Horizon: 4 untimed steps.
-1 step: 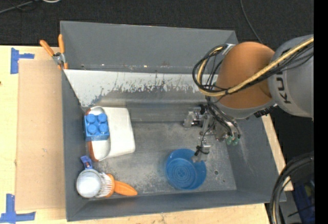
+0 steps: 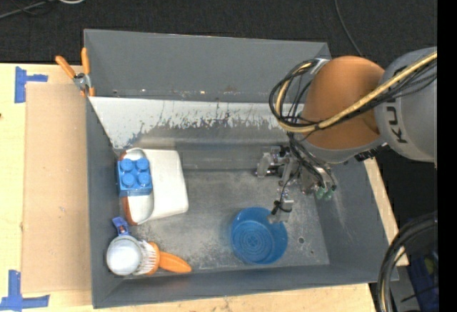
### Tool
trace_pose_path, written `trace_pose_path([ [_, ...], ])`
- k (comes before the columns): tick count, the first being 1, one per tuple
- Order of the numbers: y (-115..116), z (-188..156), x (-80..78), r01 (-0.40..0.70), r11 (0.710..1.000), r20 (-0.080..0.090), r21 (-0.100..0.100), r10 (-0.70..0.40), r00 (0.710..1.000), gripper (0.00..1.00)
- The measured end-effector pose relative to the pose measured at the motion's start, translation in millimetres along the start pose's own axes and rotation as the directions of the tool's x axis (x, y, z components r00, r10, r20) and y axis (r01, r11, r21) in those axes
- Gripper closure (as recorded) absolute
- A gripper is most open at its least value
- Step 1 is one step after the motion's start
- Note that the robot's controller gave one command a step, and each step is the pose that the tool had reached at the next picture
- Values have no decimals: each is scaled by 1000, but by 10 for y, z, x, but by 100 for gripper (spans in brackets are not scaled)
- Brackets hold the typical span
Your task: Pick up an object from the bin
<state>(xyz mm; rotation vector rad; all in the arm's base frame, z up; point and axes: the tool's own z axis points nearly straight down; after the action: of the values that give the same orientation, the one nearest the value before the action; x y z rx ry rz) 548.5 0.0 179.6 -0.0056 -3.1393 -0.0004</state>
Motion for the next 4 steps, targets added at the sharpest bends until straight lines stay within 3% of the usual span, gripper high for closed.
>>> trace_pose_path([
  [1, 55, 364, 33, 101, 995, 1, 0, -101, 995, 0],
  [2, 95, 642, 208, 138, 990, -7, -2, -138, 990, 0],
  [3, 204, 517, 66, 293, 956, -4, -1, -293, 956, 0],
  [4, 187, 992, 83, 391, 920, -2, -3, -391, 920, 0],
])
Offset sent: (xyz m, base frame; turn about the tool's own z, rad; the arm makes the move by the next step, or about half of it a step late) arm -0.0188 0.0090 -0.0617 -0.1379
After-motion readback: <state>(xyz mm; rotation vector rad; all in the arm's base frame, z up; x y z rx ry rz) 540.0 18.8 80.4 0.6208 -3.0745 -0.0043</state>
